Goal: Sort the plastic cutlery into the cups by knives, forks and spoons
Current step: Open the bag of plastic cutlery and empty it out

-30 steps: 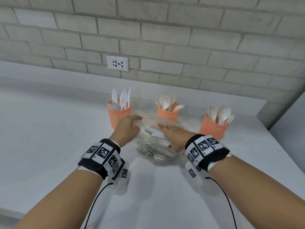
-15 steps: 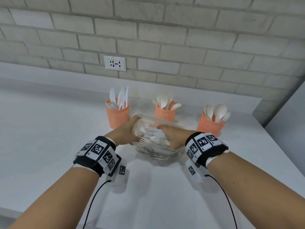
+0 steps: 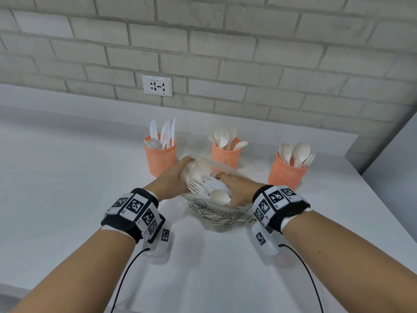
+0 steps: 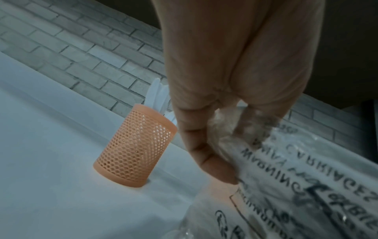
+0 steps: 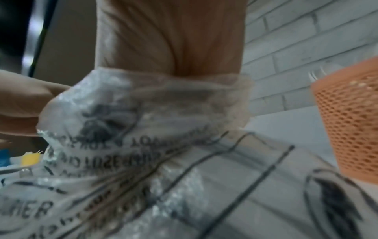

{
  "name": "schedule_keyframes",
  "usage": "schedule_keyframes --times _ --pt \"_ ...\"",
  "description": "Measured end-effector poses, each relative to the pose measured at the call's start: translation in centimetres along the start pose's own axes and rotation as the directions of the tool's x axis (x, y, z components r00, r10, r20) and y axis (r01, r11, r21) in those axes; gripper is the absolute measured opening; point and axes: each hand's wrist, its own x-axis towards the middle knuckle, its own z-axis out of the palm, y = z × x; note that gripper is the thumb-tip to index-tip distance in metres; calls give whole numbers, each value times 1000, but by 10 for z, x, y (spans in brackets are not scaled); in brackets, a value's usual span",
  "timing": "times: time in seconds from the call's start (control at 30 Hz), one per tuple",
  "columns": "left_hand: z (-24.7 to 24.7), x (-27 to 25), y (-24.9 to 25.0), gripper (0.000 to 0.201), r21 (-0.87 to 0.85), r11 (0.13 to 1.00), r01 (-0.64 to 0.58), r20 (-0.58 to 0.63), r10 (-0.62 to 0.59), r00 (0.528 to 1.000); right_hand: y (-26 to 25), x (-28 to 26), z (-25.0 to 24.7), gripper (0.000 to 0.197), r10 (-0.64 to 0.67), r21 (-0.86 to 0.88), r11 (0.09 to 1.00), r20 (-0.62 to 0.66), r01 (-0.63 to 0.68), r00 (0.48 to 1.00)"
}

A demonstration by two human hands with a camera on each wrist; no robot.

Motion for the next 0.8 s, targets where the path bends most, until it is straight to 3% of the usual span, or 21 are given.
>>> schedule_keyframes --times 0.17,0.27,0.33,0.5,0.57,0.67,0.73,0.8 --pt "-1 4 -2 64 -92 994 57 -54 -62 997 8 2 5 53 -32 230 970 -199 79 979" --pt "-1 11 -2 40 -148 986 82 -136 -102 985 5 1 7 58 -76 312 936 -266 160 961" --pt "-1 14 -5 24 -290 952 100 -137 -145 980 3 -2 7 62 -109 308 930 -286 199 952" --pt "2 12 -9 19 -538 808 240 27 -268 963 -2 -5 18 60 -126 88 983 -314 161 941" --pt "5 11 -11 20 -560 754 343 109 -343 933 -6 -3 23 51 -99 123 983 -294 140 951" --pt "6 10 -13 19 -566 681 465 221 -418 881 -8 -4 25 56 -87 239 955 -335 174 938" --pt "4 9 -14 21 -496 723 480 217 -432 875 -7 -4 24 61 -98 309 926 -365 219 926" --pt "3 11 -17 21 -432 808 400 178 -359 916 -6 -5 22 60 -100 325 917 -377 233 921"
